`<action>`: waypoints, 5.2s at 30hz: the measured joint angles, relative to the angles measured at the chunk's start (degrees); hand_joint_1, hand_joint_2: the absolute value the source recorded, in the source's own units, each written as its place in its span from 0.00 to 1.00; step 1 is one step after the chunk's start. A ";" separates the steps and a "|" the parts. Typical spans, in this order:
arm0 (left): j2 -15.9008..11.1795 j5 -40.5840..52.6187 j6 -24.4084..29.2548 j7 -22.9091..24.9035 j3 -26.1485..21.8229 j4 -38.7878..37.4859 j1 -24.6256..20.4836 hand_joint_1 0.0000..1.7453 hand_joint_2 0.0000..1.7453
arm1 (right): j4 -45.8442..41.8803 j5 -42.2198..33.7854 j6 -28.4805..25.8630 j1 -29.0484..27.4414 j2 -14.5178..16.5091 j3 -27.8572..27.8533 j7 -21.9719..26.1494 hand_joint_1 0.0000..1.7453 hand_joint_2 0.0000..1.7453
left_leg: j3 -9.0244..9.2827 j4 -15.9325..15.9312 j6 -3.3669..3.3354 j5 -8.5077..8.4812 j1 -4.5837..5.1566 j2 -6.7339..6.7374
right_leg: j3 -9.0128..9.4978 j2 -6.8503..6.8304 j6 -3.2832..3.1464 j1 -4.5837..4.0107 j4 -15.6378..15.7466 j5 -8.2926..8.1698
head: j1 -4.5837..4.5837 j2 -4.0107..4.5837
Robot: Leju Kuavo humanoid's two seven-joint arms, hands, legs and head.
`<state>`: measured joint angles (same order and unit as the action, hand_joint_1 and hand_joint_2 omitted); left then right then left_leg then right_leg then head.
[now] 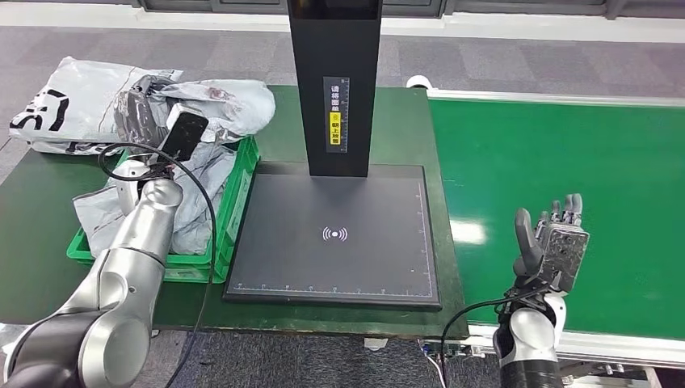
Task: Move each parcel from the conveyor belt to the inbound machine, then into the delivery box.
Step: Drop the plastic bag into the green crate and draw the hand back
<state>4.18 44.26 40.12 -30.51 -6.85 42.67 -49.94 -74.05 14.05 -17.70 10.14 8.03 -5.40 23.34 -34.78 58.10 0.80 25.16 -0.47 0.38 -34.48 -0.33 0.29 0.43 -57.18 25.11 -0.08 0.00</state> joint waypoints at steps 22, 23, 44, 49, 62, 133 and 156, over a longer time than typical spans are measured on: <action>-4.30 31.33 -13.82 26.26 -10.72 -13.94 -0.57 1.00 1.00 | -0.66 0.25 0.81 0.44 0.23 -1.22 -0.19 0.00 1.00 | -0.01 -0.01 0.03 -0.04 0.05 -0.12 | -0.04 -0.12 -0.05 0.04 -0.06 0.04 | -0.01 0.00; -4.55 32.47 -16.18 27.94 -10.11 -15.14 -0.53 1.00 1.00 | -0.99 0.57 1.17 0.37 0.23 -1.55 -0.28 0.00 1.00 | -0.01 -0.01 0.03 -0.04 0.06 -0.14 | -0.02 -0.14 -0.05 0.04 -0.06 0.04 | -0.01 0.00; -8.33 8.92 -8.11 16.89 -9.62 -11.99 6.39 0.00 1.00 | -3.43 0.19 2.81 -3.23 -0.16 -2.62 -0.03 0.00 1.00 | 0.01 -0.01 0.04 -0.02 0.05 -0.03 | -0.04 -0.07 -0.08 0.04 -0.09 0.06 | -0.01 0.00; -7.49 -9.76 -3.93 3.86 -11.34 -7.50 8.22 0.00 1.00 | -3.53 -0.10 2.77 -3.66 -0.39 -2.43 -0.12 0.00 1.00 | 0.00 -0.01 0.04 0.01 0.06 -0.02 | -0.04 -0.05 -0.08 0.04 -0.08 0.06 | -0.01 0.00; -3.53 -33.81 -0.39 -6.71 -11.15 9.74 16.55 0.00 1.00 | 3.68 -0.11 0.24 1.44 -0.95 2.95 0.84 0.00 1.00 | 0.00 -0.01 0.08 0.04 0.05 0.00 | -0.06 -0.02 -0.10 0.04 -0.09 0.07 | -0.01 0.00; -12.77 5.85 -11.54 23.90 -2.49 10.21 10.78 0.00 1.00 | 19.96 -3.10 -3.96 10.80 -2.75 10.74 2.88 0.00 1.00 | -0.06 0.01 0.05 -0.03 0.06 0.01 | -0.17 -0.03 -0.08 0.03 -0.13 0.04 | -0.01 0.00; -26.01 11.20 -29.51 28.00 -2.32 12.37 11.22 0.00 1.00 | 18.93 -0.17 -2.49 10.45 -3.70 8.76 2.87 0.00 0.00 | -0.06 0.00 0.06 -0.02 0.00 0.23 | -0.23 0.20 -0.13 -0.01 -0.16 0.05 | 0.00 0.00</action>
<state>-21.83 55.46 10.62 -2.51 -9.17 55.04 -38.72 -55.12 13.88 -20.18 20.59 4.33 3.36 26.22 -34.85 58.10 0.87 25.14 -0.47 0.61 -34.71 -0.13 0.17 0.42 -57.35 25.16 -0.08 0.00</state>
